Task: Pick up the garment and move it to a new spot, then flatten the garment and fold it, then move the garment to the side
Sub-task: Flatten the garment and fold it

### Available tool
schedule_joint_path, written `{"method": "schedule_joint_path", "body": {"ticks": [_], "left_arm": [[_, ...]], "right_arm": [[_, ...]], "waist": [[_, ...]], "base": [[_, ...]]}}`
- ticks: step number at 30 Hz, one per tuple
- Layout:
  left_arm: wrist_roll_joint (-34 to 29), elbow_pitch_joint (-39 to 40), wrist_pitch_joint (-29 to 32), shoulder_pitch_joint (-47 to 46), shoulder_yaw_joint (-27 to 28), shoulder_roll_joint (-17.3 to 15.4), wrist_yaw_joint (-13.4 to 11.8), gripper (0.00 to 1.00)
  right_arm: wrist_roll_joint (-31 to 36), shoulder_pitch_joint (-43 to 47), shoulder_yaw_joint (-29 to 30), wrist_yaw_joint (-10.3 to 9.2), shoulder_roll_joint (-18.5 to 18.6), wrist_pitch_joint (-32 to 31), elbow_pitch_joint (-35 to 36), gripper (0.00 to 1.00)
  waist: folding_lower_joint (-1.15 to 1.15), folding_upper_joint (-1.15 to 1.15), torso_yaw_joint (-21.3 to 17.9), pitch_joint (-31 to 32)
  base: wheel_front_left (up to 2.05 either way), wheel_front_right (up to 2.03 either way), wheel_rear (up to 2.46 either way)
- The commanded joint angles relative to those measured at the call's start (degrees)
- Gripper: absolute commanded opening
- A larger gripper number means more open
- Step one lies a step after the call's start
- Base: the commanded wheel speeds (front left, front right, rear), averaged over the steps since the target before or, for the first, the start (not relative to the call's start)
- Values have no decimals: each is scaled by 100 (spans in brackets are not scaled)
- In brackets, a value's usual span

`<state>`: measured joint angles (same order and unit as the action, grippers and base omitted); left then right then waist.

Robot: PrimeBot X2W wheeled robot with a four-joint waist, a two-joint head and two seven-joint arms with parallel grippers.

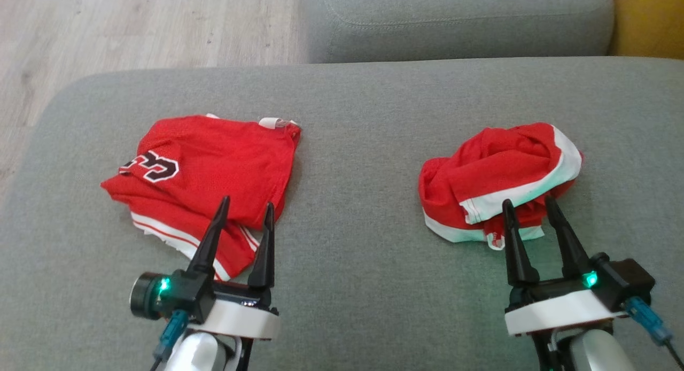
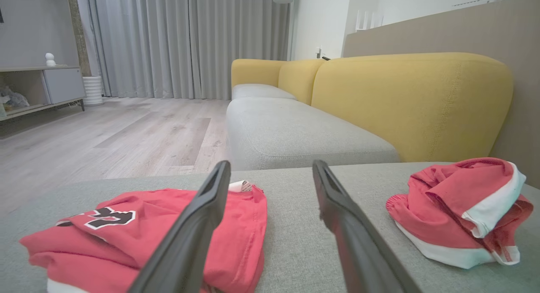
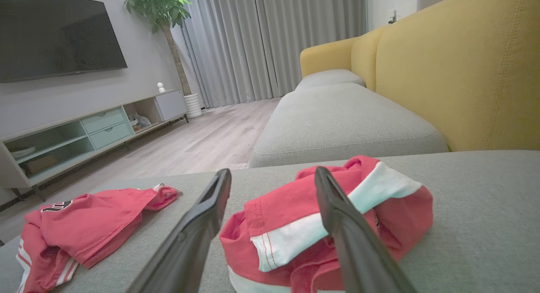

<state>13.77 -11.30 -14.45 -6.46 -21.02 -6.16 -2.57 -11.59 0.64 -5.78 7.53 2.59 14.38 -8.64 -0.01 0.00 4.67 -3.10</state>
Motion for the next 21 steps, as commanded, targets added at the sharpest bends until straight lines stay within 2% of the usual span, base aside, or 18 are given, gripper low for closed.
{"method": "schedule_joint_path", "body": {"ticks": [1, 9, 21], "left_arm": [[-48, 177, -54, -173, 230, 7, 19, 100], [-191, 129, -54, -269, 352, 139, 199, 100], [-332, 57, -54, -371, 454, 256, 367, 100]], "right_arm": [[32, -173, -114, -4, 29, 62, 173, 100], [62, -403, 77, -4, 29, 62, -356, 100], [-504, -1124, 525, -4, 29, 62, -1364, 100]], "waist": [[1, 0, 17, -21], [1, 0, 166, -251], [1, 0, 275, -545]], "base": [[0, 0, 0], [0, 0, 0], [0, 0, 0]]}}
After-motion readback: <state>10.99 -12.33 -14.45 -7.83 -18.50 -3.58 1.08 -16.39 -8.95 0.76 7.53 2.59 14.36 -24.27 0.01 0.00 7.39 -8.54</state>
